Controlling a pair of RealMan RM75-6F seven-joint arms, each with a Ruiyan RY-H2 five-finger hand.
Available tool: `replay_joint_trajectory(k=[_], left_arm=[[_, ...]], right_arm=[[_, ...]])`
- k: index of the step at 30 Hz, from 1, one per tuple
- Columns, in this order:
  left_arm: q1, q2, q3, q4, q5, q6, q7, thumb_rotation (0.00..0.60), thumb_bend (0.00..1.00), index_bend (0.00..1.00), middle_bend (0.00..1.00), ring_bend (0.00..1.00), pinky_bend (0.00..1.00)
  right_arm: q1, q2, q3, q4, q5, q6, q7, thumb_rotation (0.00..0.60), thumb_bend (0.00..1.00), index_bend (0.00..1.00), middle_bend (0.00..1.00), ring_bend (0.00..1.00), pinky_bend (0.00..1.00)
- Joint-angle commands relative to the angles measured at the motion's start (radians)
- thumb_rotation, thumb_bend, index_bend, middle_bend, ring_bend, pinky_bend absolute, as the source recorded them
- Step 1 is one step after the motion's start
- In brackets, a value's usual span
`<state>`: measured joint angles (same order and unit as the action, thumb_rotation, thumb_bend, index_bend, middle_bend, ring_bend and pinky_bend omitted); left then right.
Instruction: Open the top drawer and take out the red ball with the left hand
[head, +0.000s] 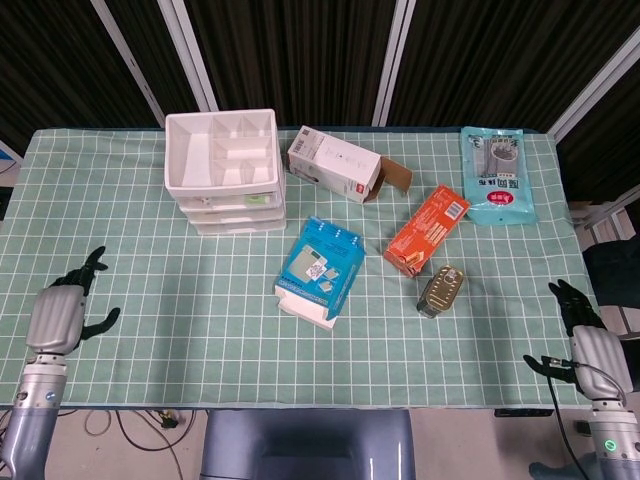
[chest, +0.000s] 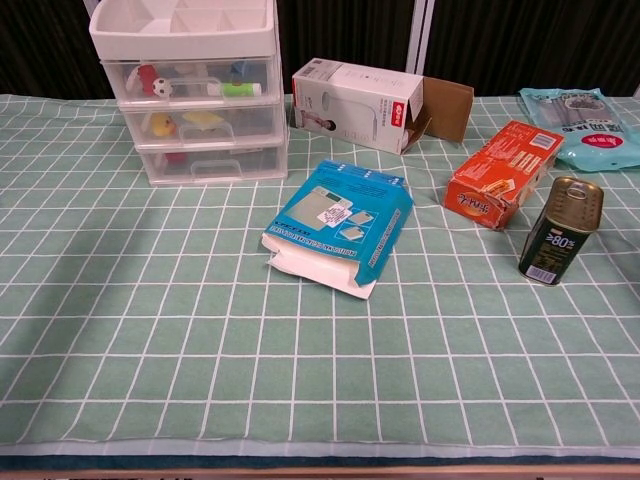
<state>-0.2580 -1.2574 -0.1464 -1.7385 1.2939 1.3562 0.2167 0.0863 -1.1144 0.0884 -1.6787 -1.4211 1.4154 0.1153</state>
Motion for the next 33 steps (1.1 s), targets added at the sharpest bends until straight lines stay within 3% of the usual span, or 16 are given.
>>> replay_joint_trajectory(k=[1,6,17,25,33], left_arm=[[-0.054,-0.014,-0.055,-0.048,-0.077,-0.082,-0.043,0.6,0.4,0.0,0.8,0.8,0.87],[-0.144,-0.069,-0.14,-0.073,-0.233,-0.214,-0.11,0.6,0.44,0.01,0.93,0.92,0.99],[-0.319,-0.204,-0.291,-0.002,-0.549,-0.382,-0.189,0.6,0.46,0.02,0.99,0.98,1.0],[-0.428,-0.259,-0.332,0.086,-0.706,-0.437,-0.165,0.6,0.47,0.03,1.0,0.99,1.0],[-0.484,-0.297,-0.328,0.148,-0.778,-0.464,-0.166,0.6,0.47,0.03,1.0,0.99,1.0]], right_arm=[[0.001,0.0,0.0,-0.001,0.002,-0.003,0.003,0.6,0.08,0.0,0.0,0.0,0.22],[0.002,0.003,0.001,-0.003,0.004,-0.008,0.011,0.6,0.08,0.0,0.0,0.0,0.22],[0.004,0.007,0.0,-0.004,0.007,-0.017,0.031,0.6,0.08,0.0,0.0,0.0,0.22],[0.007,0.01,0.003,-0.006,0.021,-0.031,0.043,0.6,0.08,0.0,0.0,0.0,0.22],[0.009,0.014,0.004,-0.011,0.026,-0.038,0.051,0.6,0.08,0.0,0.0,0.0,0.22]])
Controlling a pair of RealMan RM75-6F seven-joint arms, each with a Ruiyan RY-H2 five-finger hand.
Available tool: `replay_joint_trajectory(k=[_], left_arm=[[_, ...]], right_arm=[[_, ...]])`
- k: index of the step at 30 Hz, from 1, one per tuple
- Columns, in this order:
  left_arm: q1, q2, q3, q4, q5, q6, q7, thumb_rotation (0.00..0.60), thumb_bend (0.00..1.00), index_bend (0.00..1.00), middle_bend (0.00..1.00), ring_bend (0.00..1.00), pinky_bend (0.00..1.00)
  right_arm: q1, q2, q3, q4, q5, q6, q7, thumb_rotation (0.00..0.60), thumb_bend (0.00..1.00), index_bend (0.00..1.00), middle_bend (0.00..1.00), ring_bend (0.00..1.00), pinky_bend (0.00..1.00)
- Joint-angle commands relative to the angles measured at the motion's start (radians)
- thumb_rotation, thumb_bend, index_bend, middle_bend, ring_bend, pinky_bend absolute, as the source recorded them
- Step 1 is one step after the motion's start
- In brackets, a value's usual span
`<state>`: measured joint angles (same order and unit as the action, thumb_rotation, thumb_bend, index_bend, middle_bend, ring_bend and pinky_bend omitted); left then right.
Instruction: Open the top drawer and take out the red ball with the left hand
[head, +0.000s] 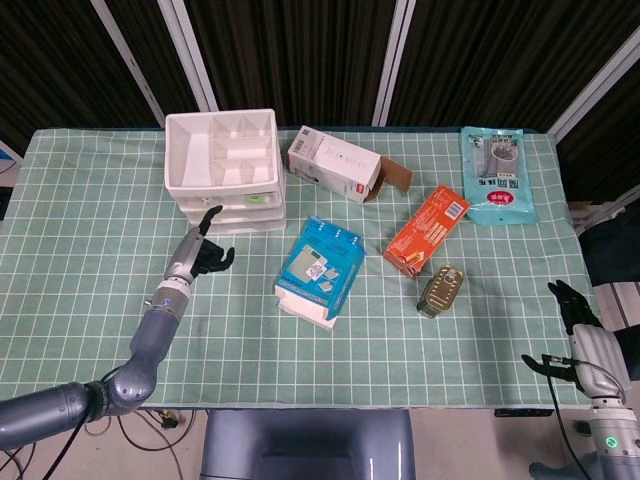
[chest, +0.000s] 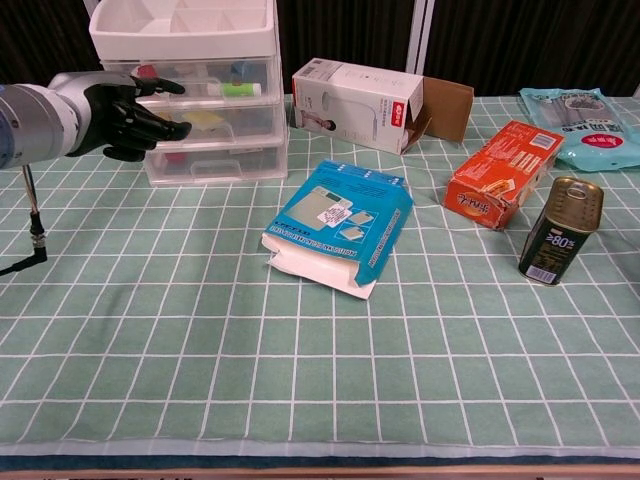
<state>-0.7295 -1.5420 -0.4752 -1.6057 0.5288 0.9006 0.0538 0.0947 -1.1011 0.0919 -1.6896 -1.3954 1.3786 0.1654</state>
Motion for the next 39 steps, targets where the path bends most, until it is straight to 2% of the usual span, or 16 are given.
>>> replay_joint_trajectory(k=[1,10,39], left_arm=[[-0.016,-0.016,0.001,0.02,-0.018,-0.01,-0.005,0.6,0.47,0.03,1.0,0.99,1.0],[-0.06,-0.044,-0.016,0.073,-0.056,-0.043,-0.034,0.6,0.47,0.03,1.0,0.99,1.0],[-0.11,-0.08,-0.028,0.132,-0.067,-0.08,-0.112,0.6,0.47,0.09,1.0,0.99,1.0]], right_arm=[[0.0,0.001,0.0,-0.001,0.001,-0.001,0.001,0.6,0.08,0.0,0.0,0.0,0.22],[0.002,0.003,0.001,-0.003,0.007,-0.007,0.007,0.6,0.08,0.0,0.0,0.0,0.22],[0.003,0.016,0.001,-0.022,0.025,-0.03,0.035,0.6,0.08,0.0,0.0,0.0,0.22]])
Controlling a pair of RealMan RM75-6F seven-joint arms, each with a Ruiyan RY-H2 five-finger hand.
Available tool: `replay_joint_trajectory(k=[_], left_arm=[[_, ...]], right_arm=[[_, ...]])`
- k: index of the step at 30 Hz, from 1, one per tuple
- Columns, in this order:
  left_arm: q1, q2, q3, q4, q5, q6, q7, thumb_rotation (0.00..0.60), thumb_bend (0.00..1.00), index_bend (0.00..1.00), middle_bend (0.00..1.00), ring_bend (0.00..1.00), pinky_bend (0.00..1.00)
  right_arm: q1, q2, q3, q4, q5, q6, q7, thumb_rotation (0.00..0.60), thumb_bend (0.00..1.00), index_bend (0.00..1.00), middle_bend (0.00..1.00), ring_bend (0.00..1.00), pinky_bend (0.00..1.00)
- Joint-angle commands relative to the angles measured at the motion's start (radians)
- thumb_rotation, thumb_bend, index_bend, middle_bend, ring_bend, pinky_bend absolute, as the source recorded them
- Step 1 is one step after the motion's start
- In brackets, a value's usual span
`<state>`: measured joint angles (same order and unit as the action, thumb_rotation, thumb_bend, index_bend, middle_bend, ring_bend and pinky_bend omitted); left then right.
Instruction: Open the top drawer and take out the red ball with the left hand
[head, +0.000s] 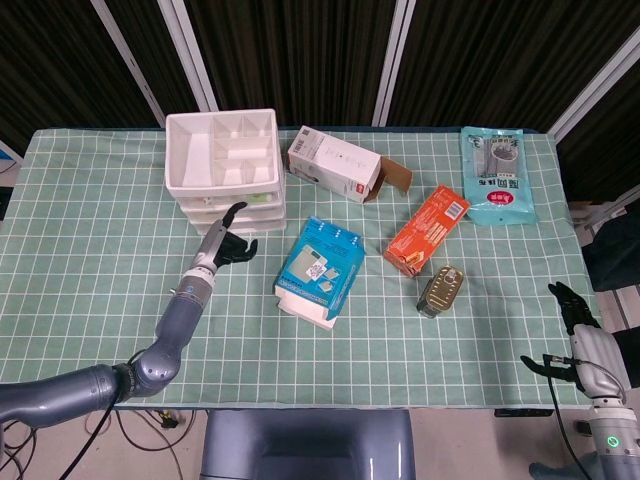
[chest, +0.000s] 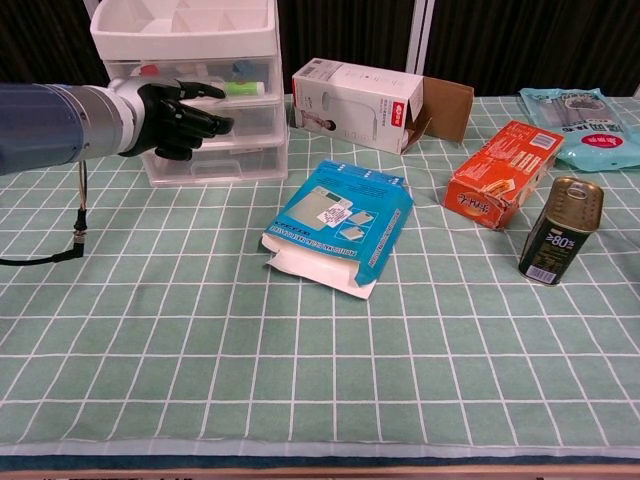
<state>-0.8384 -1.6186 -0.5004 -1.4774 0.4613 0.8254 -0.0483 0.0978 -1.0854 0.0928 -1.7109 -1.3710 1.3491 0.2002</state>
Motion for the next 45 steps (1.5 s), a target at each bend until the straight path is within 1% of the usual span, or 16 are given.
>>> replay_joint_trajectory(k=[1,10,25,37,45], left_arm=[[-0.001,-0.004,-0.003,0.004,0.001,-0.007,-0.014,0.6,0.47,0.09,1.0,0.99,1.0],[0.006,-0.01,-0.011,0.02,0.031,-0.038,-0.073,0.6,0.46,0.14,1.0,1.0,1.0],[0.021,0.006,0.01,-0.002,0.06,-0.035,-0.101,0.6,0.46,0.15,1.0,1.0,1.0],[0.044,0.021,0.032,-0.056,0.086,-0.014,-0.117,0.6,0.46,0.16,1.0,1.0,1.0],[0.073,0.038,0.057,-0.102,0.118,0.003,-0.129,0.6,0.46,0.15,1.0,1.0,1.0]], right_arm=[[0.0,0.001,0.0,-0.001,0.0,0.0,0.0,0.6,0.08,0.0,0.0,0.0,0.22],[0.0,0.001,0.001,-0.003,0.004,-0.002,0.001,0.6,0.08,0.0,0.0,0.0,0.22],[-0.001,-0.001,0.002,-0.002,0.003,0.002,0.0,0.6,0.08,0.0,0.0,0.0,0.22],[-0.002,-0.001,0.002,-0.003,0.001,0.005,-0.001,0.6,0.08,0.0,0.0,0.0,0.22],[-0.003,-0.001,0.002,-0.004,0.0,0.007,-0.001,0.6,0.08,0.0,0.0,0.0,0.22]])
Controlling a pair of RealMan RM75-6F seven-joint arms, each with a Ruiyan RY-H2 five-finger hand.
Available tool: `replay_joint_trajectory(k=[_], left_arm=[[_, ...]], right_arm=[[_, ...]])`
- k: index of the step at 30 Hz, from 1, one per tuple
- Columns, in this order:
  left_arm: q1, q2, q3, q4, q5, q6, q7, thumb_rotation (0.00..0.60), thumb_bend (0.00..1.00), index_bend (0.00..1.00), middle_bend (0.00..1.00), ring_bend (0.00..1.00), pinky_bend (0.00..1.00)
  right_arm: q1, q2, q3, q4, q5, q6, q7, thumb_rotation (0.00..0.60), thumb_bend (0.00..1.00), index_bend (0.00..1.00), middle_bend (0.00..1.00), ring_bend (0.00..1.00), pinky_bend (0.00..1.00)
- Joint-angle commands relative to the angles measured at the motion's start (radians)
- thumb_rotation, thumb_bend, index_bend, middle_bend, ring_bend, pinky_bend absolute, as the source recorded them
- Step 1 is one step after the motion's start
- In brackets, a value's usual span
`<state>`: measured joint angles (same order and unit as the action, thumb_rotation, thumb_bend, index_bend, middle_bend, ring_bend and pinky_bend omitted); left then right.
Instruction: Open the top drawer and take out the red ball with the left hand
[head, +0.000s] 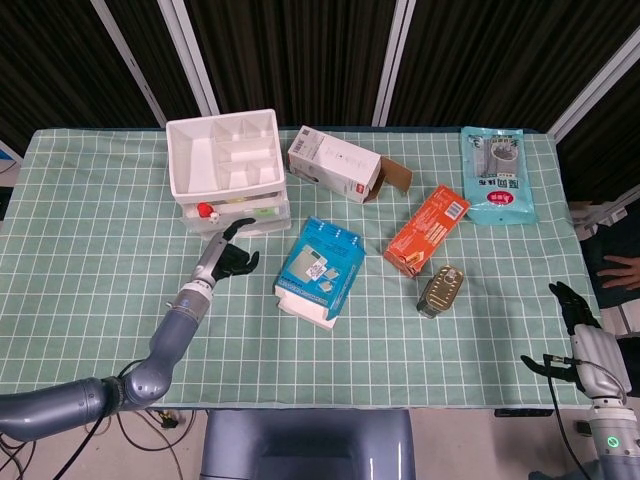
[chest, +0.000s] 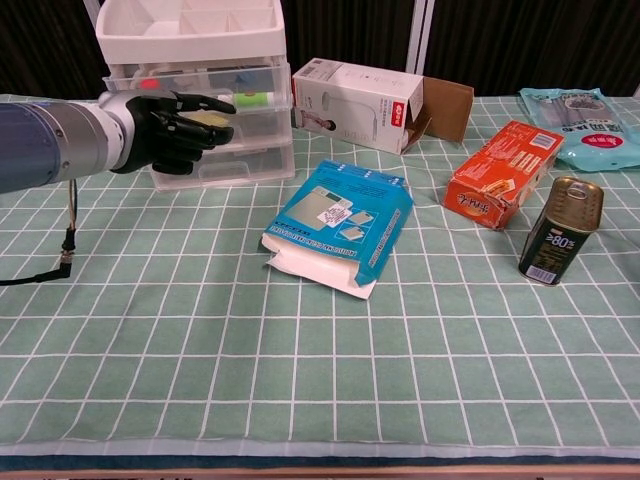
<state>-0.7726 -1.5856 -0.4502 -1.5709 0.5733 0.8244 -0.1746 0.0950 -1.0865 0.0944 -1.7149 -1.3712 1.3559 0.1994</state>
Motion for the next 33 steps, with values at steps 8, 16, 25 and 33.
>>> replay_joint_trajectory(k=[8,16,25,33], left_arm=[[0.036,0.024,0.039,-0.05,0.038,0.022,-0.002,0.6,0.46,0.09,1.0,1.0,1.0],[0.081,0.095,0.101,-0.155,0.172,0.085,0.056,0.6,0.46,0.09,1.0,1.0,1.0],[0.098,0.219,0.122,-0.331,0.287,0.199,0.203,0.6,0.46,0.12,1.0,1.0,1.0],[0.053,0.256,0.093,-0.36,0.188,0.31,0.408,0.6,0.46,0.13,1.0,1.0,1.0]], right_arm=[[-0.001,0.001,0.001,0.0,0.0,0.002,0.002,0.6,0.08,0.0,0.0,0.0,0.22],[-0.001,0.001,-0.001,0.0,-0.005,0.004,0.003,0.6,0.08,0.0,0.0,0.0,0.22],[-0.003,0.001,-0.004,-0.003,-0.014,0.008,0.003,0.6,0.08,0.0,0.0,0.0,0.22],[-0.004,0.001,-0.005,-0.002,-0.018,0.012,0.004,0.6,0.08,0.0,0.0,0.0,0.22]])
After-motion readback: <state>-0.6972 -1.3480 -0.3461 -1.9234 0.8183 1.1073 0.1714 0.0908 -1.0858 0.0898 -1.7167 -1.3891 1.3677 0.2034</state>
